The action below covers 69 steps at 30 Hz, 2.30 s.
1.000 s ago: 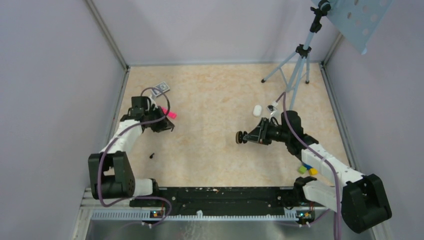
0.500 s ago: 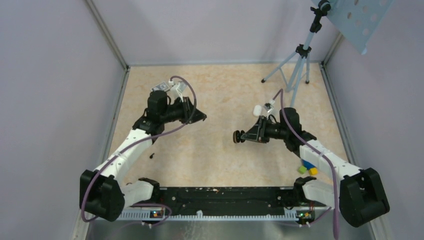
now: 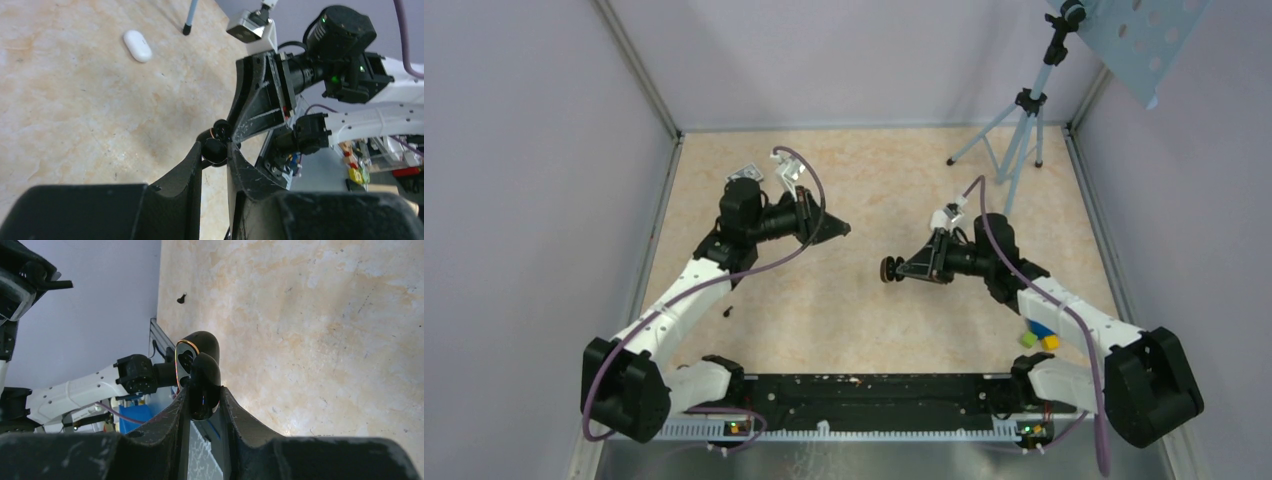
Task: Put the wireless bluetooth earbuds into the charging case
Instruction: Insert the right earbud into the right side groove of the charging case.
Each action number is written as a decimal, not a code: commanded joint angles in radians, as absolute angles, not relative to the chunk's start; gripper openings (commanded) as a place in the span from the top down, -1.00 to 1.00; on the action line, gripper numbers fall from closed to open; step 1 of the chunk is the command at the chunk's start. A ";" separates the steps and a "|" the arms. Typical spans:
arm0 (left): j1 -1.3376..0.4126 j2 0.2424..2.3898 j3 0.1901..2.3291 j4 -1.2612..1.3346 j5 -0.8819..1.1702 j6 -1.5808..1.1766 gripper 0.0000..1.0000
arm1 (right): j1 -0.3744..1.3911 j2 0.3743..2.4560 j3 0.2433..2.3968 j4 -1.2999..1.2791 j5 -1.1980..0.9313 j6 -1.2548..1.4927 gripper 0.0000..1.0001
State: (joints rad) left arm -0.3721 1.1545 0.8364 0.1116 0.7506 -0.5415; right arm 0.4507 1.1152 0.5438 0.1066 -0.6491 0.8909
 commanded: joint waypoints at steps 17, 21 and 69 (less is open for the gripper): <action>-0.382 1.188 0.953 0.046 0.831 -0.453 0.78 | 0.464 1.100 0.631 0.028 -0.581 0.838 1.00; -0.414 1.164 0.944 0.044 0.748 -0.465 0.80 | 0.471 1.079 0.615 0.063 -0.523 0.892 1.00; -0.696 1.333 0.814 0.311 0.610 -0.406 0.81 | 0.563 1.079 0.677 -0.020 -0.354 1.096 1.00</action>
